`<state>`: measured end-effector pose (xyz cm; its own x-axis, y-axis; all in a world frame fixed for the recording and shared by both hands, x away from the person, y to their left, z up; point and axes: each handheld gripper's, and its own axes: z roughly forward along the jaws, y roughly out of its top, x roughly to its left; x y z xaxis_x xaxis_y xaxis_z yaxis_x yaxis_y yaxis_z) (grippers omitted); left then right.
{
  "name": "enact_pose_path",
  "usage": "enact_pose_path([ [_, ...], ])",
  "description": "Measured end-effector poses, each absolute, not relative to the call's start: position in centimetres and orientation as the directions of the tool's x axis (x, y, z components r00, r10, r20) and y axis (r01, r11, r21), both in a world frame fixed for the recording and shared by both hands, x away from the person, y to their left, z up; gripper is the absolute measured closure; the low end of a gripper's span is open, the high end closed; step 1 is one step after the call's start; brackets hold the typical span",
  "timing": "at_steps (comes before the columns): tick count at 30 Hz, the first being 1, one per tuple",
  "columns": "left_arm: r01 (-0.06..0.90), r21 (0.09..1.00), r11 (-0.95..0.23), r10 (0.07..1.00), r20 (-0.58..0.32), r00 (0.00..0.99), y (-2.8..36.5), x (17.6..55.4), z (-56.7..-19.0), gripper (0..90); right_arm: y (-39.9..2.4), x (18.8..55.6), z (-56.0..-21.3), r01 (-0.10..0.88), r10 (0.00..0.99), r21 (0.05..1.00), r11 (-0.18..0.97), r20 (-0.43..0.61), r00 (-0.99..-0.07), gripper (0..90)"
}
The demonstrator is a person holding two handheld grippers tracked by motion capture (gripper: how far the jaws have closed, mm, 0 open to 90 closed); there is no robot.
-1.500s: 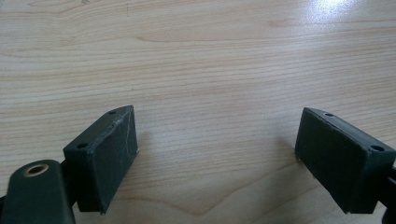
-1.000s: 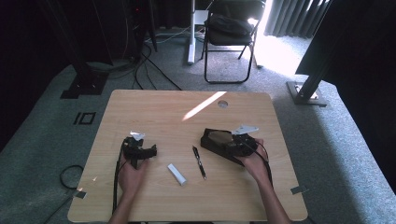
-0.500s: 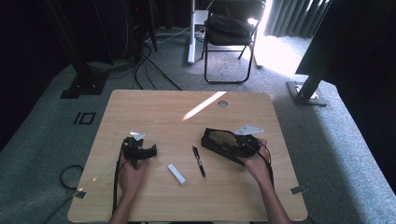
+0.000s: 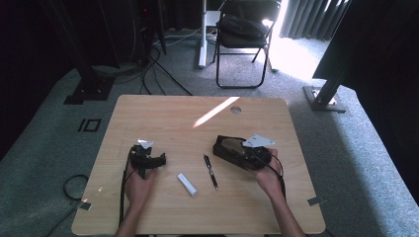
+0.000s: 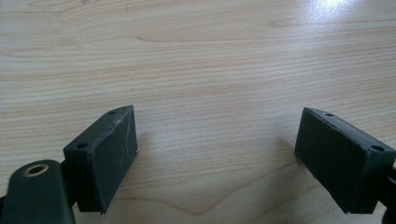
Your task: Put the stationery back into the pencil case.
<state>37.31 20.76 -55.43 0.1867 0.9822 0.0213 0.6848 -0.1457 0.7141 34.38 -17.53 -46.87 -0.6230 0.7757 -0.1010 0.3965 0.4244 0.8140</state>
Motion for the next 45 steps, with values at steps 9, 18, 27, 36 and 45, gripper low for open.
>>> enact_pose_path([
  [9,0.685,0.713,-0.146,0.982,0.021,0.187,20.8,37.3,-55.4,13.3,-16.2,34.2,-47.1,0.379,0.753,0.814,0.440,-0.104,-0.650,54.5],
  [18,0.685,0.713,-0.146,0.982,0.021,0.187,20.8,37.3,-55.4,13.3,-15.5,34.0,-47.4,0.377,0.742,0.813,0.444,-0.098,-0.663,54.2],
  [27,0.685,0.713,-0.146,0.982,0.021,0.187,20.8,37.3,-55.4,13.3,-14.7,33.8,-47.5,0.375,0.737,0.816,0.441,-0.091,-0.669,53.9],
  [36,0.685,0.714,-0.146,0.982,0.021,0.187,20.8,37.3,-55.4,13.3,-13.9,33.7,-47.9,0.374,0.728,0.812,0.448,-0.088,-0.680,53.7],
  [45,0.685,0.714,-0.146,0.982,0.021,0.187,20.8,37.3,-55.4,13.3,-13.1,33.5,-48.3,0.374,0.719,0.807,0.456,-0.087,-0.690,53.7],
])
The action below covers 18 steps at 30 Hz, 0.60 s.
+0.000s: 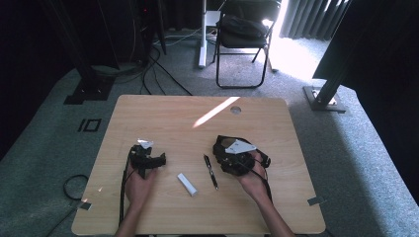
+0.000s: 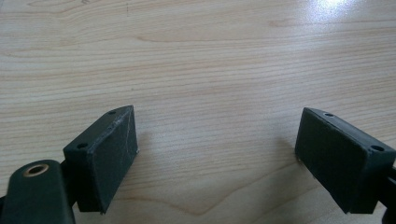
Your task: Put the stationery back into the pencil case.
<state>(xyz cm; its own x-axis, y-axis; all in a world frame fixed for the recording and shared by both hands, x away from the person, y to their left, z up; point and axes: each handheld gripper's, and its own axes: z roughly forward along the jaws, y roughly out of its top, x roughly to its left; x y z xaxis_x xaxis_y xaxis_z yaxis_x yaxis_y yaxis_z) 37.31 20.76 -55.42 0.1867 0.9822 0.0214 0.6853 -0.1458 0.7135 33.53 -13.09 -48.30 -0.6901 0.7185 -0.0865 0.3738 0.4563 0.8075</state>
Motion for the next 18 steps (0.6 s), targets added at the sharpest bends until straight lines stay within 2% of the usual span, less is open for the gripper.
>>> enact_pose_path([
  [18,0.685,0.713,-0.146,0.982,0.021,0.187,20.8,37.3,-55.4,13.3,-11.8,33.4,-49.1,0.371,0.699,0.796,0.478,-0.090,-0.709,54.6],
])
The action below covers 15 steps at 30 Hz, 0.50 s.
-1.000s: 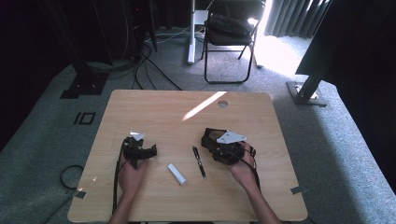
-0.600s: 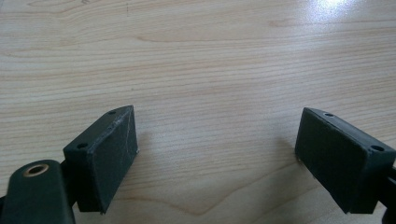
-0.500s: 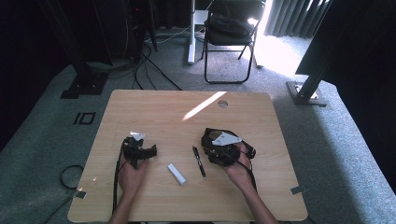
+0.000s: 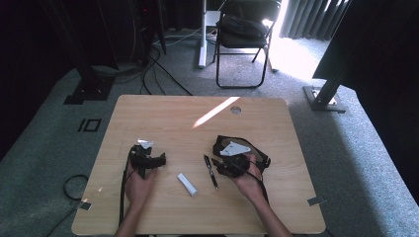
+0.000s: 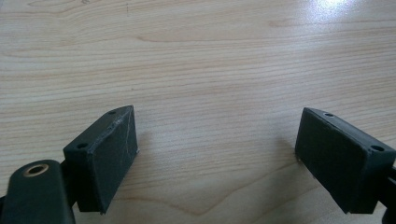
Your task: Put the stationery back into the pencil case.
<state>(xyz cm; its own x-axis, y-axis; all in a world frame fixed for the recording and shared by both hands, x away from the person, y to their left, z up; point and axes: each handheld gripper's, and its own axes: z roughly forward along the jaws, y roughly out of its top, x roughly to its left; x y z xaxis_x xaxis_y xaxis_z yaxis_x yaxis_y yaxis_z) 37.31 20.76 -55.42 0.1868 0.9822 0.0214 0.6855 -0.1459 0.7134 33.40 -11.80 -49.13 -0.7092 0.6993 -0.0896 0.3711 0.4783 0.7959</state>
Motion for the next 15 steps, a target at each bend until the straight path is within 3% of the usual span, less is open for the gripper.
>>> enact_pose_path([
  [15,0.685,0.713,-0.146,0.982,0.021,0.187,20.8,37.3,-55.4,13.3,-10.8,33.2,-50.3,0.380,0.682,0.776,0.503,-0.087,-0.726,54.9],
])
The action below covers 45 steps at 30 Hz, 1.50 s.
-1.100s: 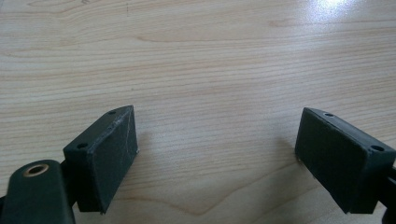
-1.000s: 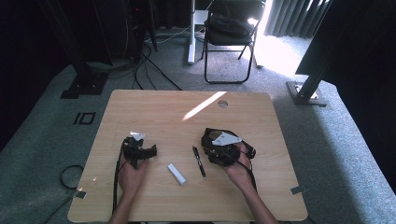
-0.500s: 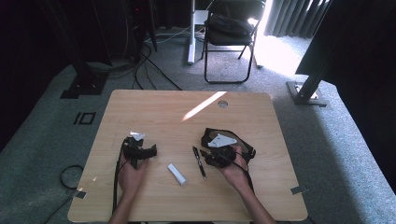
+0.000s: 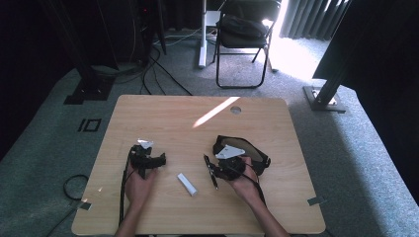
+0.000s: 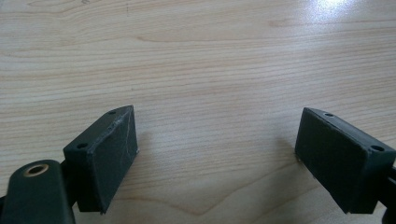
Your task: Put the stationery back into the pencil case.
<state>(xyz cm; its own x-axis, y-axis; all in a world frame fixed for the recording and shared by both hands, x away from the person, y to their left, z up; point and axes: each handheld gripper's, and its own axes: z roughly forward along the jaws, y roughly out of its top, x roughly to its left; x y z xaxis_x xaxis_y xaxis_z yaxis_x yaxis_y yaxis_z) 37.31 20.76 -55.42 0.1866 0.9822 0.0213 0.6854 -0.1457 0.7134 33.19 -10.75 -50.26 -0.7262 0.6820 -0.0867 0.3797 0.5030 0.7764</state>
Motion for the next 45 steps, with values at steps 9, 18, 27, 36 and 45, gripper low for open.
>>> enact_pose_path([
  [9,0.685,0.713,-0.146,0.982,0.021,0.187,20.8,37.3,-55.4,13.3,-10.5,33.3,-50.8,0.388,0.680,0.769,0.508,-0.081,-0.729,57.7],
  [18,0.685,0.713,-0.146,0.982,0.021,0.187,20.8,37.3,-55.4,13.3,-10.3,33.4,-51.3,0.399,0.680,0.761,0.512,-0.074,-0.730,59.6],
  [27,0.685,0.713,-0.146,0.982,0.021,0.187,20.8,37.3,-55.4,13.3,-10.2,33.7,-52.2,0.418,0.672,0.740,0.526,-0.060,-0.738,66.3],
  [36,0.685,0.714,-0.146,0.982,0.021,0.187,20.8,37.3,-55.4,13.3,-9.7,33.9,-53.0,0.428,0.665,0.721,0.545,-0.060,-0.744,72.0],
  [45,0.685,0.713,-0.146,0.982,0.021,0.187,20.8,37.3,-55.4,13.3,-9.1,34.1,-53.9,0.443,0.667,0.705,0.554,-0.057,-0.742,74.8],
])
